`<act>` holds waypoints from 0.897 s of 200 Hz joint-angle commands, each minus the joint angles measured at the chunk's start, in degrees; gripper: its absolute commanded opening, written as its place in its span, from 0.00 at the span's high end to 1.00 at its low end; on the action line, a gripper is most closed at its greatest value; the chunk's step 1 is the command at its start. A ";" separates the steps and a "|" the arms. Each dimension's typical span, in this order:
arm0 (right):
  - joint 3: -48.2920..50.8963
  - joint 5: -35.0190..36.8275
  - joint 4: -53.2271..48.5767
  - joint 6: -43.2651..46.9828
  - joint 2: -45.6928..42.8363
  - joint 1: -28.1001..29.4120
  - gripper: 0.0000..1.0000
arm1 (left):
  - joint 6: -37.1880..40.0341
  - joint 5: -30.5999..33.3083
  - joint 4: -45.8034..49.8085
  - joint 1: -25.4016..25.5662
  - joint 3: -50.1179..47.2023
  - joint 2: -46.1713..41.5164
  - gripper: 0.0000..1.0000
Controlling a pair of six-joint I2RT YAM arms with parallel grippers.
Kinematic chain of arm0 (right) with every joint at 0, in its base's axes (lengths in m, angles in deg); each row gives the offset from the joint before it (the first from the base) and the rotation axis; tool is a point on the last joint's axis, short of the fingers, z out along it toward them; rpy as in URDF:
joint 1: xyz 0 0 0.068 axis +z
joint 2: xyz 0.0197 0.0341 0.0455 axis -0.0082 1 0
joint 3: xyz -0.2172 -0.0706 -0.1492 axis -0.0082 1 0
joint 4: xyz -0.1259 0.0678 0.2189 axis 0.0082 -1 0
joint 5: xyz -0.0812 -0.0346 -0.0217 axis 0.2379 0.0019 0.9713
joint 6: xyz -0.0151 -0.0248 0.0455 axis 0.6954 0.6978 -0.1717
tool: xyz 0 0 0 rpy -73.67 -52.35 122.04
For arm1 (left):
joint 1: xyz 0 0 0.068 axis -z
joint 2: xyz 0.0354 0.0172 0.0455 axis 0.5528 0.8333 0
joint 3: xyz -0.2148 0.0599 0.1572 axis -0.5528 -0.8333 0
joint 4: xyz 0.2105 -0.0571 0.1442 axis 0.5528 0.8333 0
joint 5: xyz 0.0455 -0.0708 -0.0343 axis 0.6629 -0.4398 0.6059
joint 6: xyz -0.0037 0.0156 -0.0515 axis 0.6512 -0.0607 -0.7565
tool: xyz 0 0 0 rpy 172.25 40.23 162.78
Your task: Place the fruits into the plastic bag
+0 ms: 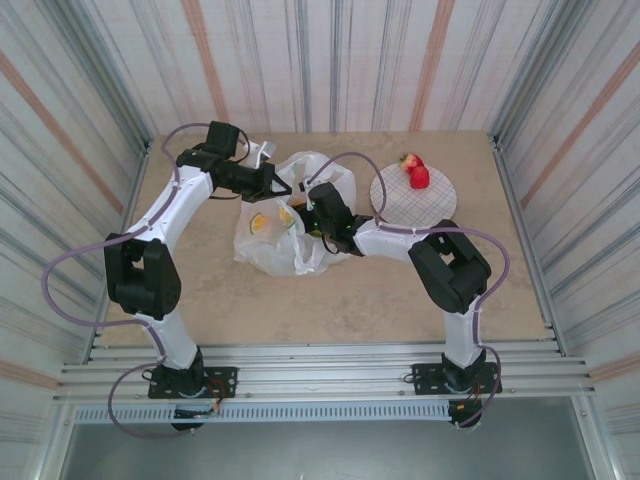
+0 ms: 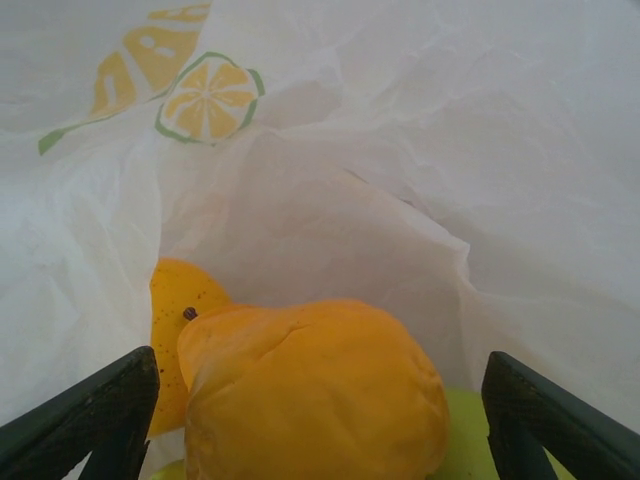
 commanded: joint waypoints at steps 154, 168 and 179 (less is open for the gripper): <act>16.65 -0.38 -6.18 2.56 -20.12 -1.96 0.15 | 0.46 -0.19 0.08 0.11 -0.69 -2.22 1.00; 18.40 -2.58 -6.68 3.09 -22.16 -2.48 0.16 | 0.47 -0.19 0.10 0.08 -0.75 -2.13 1.00; 19.49 -4.57 -7.19 3.50 -23.65 -2.92 0.17 | 0.51 -0.19 0.17 0.06 -0.73 -2.08 1.00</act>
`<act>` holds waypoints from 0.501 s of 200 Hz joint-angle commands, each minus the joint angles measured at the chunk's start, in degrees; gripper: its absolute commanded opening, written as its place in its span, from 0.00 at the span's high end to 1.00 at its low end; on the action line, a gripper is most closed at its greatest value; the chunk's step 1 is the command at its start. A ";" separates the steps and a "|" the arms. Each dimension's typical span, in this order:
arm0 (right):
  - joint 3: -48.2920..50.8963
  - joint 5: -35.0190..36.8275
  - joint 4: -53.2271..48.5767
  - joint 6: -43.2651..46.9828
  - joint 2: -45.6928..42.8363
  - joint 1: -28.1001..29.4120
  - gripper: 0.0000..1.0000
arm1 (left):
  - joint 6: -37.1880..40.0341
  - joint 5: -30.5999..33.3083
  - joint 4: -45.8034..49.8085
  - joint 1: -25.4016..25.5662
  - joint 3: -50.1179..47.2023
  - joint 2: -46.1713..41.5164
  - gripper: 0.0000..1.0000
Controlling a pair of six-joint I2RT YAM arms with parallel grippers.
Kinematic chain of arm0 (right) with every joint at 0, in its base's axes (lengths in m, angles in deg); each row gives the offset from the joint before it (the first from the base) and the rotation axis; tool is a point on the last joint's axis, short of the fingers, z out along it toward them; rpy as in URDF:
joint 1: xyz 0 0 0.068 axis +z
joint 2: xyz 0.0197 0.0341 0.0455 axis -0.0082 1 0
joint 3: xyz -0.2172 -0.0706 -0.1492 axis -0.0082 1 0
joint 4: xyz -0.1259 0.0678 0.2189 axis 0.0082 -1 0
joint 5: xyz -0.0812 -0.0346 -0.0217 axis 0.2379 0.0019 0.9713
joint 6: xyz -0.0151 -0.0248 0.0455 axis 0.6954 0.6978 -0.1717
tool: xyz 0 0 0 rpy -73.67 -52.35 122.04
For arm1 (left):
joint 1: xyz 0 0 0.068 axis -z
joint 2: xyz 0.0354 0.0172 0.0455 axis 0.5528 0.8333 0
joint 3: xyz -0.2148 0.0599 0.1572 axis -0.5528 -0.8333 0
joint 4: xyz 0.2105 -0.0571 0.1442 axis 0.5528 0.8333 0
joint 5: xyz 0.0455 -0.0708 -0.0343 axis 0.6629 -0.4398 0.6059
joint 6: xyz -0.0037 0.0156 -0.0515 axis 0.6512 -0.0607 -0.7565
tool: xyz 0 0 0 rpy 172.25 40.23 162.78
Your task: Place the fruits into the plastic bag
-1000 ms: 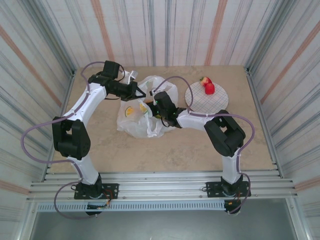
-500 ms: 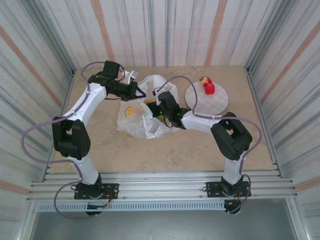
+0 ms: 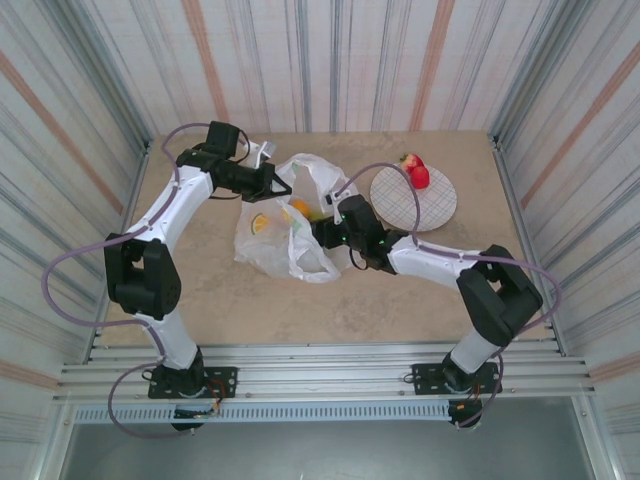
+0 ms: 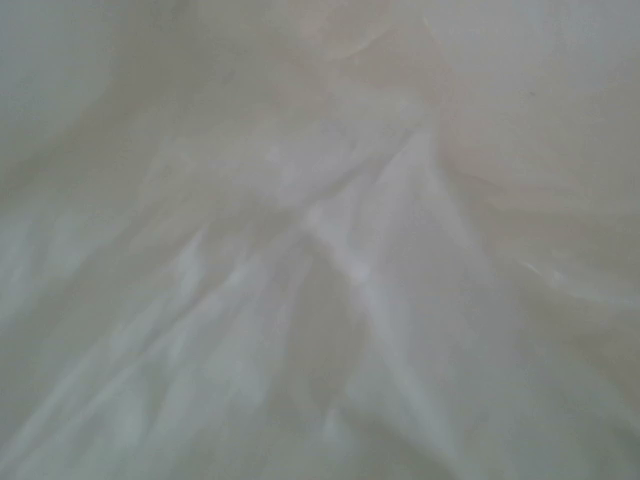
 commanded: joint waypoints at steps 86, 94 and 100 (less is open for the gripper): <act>7.87 -15.51 -12.35 8.82 -19.87 -7.54 0.22 | 0.50 0.07 0.25 -0.24 -0.73 -1.58 1.00; 8.09 -15.96 -13.58 9.36 -21.98 -8.24 0.22 | 0.43 0.07 0.25 -0.24 -0.78 -1.45 1.00; 8.12 -16.09 -14.52 9.81 -23.59 -8.83 0.22 | 0.43 -0.01 0.25 -0.24 -0.69 -1.40 1.00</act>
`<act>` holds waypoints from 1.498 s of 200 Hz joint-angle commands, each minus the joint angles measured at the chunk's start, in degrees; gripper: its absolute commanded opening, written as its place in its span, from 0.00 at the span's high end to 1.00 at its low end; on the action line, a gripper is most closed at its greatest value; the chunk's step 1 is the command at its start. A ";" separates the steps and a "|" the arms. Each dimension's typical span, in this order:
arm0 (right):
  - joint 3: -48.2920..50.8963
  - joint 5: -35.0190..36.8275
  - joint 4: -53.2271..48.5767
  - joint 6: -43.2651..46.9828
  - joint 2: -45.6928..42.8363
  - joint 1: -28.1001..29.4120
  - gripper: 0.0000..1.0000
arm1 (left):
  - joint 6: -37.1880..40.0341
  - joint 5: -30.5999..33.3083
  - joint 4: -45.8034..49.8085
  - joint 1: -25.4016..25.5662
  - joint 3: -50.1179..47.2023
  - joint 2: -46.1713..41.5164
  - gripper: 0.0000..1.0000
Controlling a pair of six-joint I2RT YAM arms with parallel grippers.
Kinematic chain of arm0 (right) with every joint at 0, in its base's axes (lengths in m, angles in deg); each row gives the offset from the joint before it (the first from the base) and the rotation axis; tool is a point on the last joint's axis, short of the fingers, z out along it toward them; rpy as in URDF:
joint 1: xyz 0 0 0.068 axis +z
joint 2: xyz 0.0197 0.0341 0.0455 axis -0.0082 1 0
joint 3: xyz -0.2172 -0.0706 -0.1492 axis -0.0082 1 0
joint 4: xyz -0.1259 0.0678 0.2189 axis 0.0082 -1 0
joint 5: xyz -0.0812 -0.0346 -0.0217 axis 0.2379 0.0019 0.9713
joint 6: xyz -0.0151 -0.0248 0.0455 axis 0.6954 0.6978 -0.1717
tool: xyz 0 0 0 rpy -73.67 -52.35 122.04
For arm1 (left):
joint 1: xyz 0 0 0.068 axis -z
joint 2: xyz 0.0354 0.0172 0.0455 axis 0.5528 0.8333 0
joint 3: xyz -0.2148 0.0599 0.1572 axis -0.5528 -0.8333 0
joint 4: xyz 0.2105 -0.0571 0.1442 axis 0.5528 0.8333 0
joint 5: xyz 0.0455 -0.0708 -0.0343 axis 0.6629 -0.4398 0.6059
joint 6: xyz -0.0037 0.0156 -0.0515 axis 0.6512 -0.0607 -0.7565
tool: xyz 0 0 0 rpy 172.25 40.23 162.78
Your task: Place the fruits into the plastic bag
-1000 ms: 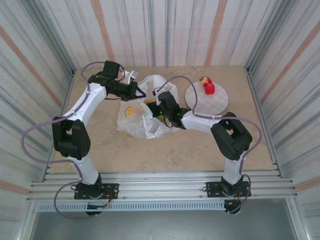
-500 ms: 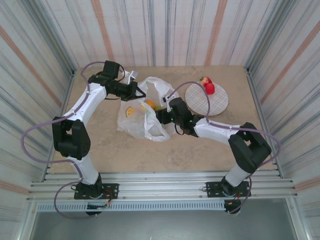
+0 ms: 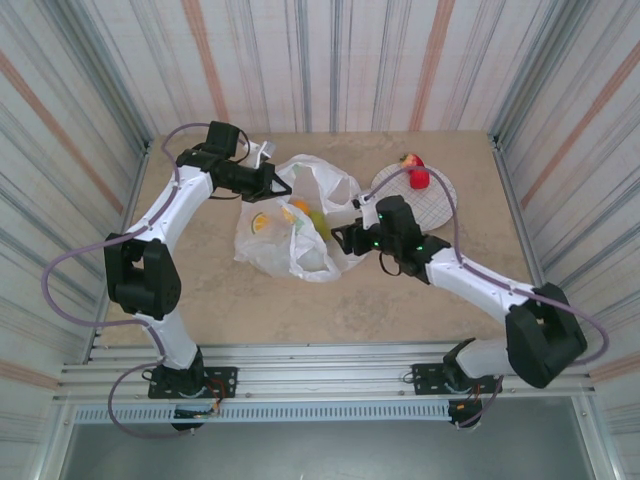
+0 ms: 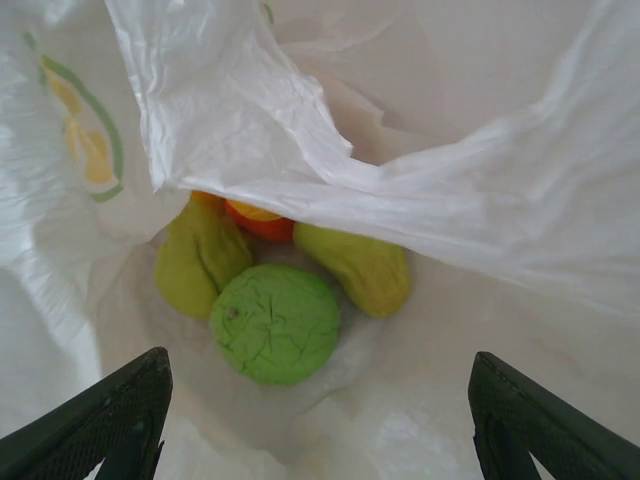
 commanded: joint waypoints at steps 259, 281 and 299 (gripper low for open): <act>-49.31 21.27 -27.96 8.28 46.33 -29.32 0.03 | -0.65 -0.41 -0.82 1.87 -1.51 -0.67 1.00; -52.02 21.50 -28.65 9.55 49.33 -29.33 0.04 | -0.80 0.56 -1.89 4.34 -2.28 -0.65 1.00; -54.20 21.41 -29.28 10.50 51.25 -29.36 0.04 | -1.48 1.24 -3.26 6.14 -3.24 -0.65 1.00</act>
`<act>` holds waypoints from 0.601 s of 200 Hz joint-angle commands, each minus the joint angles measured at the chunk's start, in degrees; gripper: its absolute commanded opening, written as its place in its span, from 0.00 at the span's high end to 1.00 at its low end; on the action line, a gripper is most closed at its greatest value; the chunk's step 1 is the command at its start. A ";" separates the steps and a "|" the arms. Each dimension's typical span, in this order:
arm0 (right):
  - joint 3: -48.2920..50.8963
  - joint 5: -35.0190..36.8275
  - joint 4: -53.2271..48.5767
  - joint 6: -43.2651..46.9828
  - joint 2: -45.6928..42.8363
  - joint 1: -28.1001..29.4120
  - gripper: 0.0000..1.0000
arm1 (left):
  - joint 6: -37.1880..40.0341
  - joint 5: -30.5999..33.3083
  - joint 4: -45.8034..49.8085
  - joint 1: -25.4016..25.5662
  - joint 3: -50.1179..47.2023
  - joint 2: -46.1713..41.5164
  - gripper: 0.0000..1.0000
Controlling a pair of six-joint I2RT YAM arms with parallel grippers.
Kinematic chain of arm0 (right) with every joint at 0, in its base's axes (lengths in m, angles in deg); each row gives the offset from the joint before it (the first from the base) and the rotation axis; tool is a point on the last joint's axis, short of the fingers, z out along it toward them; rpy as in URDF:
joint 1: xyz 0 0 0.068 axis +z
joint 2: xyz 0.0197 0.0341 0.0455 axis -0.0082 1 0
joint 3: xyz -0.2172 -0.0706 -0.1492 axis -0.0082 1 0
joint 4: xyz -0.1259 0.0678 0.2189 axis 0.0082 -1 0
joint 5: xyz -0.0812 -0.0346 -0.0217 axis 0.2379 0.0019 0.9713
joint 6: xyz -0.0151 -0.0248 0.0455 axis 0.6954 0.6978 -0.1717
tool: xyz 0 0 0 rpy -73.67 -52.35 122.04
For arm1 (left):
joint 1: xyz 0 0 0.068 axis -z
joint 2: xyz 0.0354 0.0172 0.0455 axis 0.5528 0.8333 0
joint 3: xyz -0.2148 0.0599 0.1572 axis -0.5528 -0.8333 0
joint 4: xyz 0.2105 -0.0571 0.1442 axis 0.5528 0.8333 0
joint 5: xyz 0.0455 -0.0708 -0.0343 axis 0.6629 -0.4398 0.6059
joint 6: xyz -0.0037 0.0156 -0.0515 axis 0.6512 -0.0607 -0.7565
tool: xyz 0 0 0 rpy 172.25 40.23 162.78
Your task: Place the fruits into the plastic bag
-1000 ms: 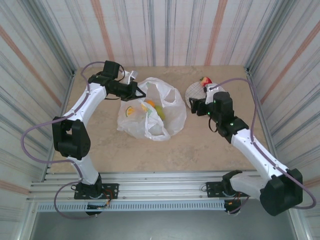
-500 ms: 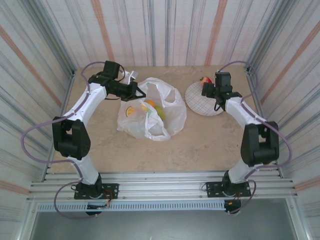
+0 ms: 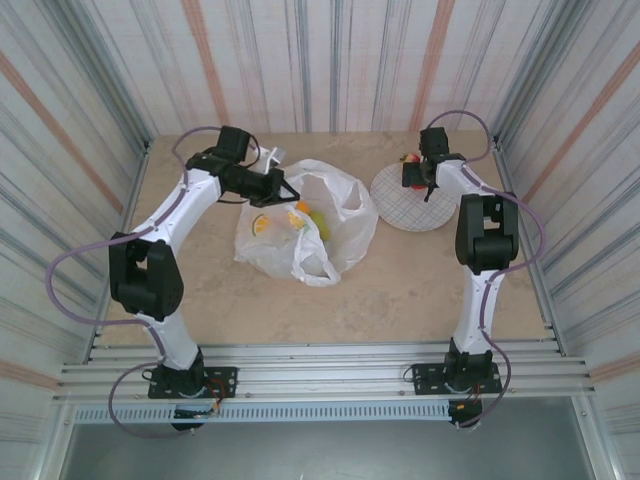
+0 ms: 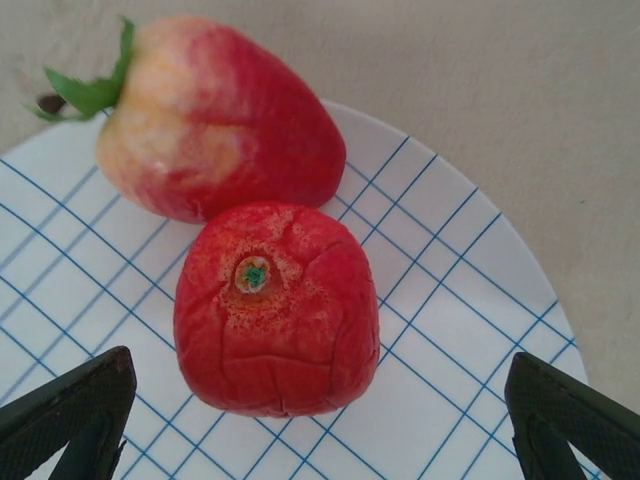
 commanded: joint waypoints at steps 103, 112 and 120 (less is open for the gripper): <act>-14.24 0.44 -6.39 7.21 10.43 1.07 0.20 | -2.78 1.53 -5.01 5.62 -3.64 -0.10 1.00; -14.88 0.44 -6.60 7.38 10.88 1.07 0.22 | -2.65 1.53 -4.79 5.64 -3.57 -0.05 1.00; -15.50 0.44 -6.89 7.42 11.26 1.07 0.24 | -2.65 1.48 -4.79 5.64 -3.55 -0.04 1.00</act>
